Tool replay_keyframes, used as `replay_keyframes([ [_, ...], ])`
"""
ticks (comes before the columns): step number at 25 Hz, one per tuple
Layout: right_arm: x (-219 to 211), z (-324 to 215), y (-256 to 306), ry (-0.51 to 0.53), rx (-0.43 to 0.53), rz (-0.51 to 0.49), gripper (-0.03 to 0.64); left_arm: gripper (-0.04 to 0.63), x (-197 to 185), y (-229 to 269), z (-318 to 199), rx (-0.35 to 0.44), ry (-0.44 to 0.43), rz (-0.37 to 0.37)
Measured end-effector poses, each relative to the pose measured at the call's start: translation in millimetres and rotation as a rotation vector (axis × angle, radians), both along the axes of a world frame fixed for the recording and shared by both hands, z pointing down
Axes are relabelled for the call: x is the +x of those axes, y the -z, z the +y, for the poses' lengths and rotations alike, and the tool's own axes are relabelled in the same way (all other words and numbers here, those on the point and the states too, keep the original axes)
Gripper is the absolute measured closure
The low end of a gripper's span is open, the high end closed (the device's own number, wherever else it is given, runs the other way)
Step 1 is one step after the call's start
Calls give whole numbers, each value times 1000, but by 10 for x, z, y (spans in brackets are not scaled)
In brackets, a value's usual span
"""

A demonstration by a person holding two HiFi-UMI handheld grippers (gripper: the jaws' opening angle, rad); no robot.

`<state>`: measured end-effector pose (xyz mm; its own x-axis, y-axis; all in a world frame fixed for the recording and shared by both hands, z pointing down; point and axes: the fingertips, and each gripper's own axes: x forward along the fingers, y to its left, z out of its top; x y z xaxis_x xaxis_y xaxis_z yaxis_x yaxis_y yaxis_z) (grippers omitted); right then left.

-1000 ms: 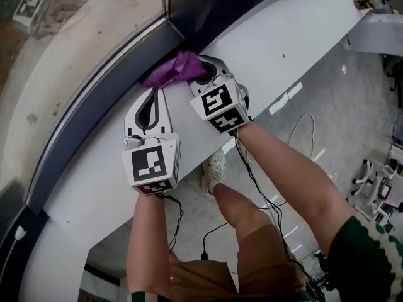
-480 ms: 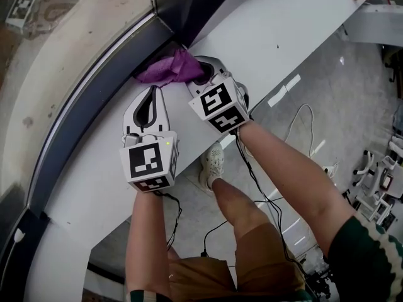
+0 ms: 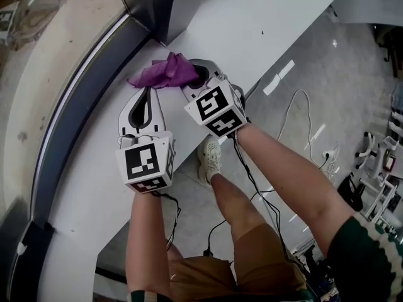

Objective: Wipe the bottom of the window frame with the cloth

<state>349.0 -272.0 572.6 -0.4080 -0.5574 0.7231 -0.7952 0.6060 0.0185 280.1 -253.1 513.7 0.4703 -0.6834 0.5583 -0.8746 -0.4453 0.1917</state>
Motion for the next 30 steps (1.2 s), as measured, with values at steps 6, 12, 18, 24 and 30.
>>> replay_keyframes([
  [6, 147, 213, 52, -12, -14, -1, 529, 586, 69, 4, 161, -9, -2, -8],
  [12, 261, 348, -8, -23, -35, 6, 529, 586, 112, -82, 233, -10, -13, -17],
  [18, 371, 517, -17, -40, -52, -11, 529, 586, 250, -122, 451, -28, -44, -21],
  [24, 483, 781, -29, -20, -59, 7, 529, 586, 371, -168, 732, -43, -62, -33],
  [30, 564, 932, -25, -23, -59, -4, 529, 586, 468, -189, 882, -49, -70, -35],
])
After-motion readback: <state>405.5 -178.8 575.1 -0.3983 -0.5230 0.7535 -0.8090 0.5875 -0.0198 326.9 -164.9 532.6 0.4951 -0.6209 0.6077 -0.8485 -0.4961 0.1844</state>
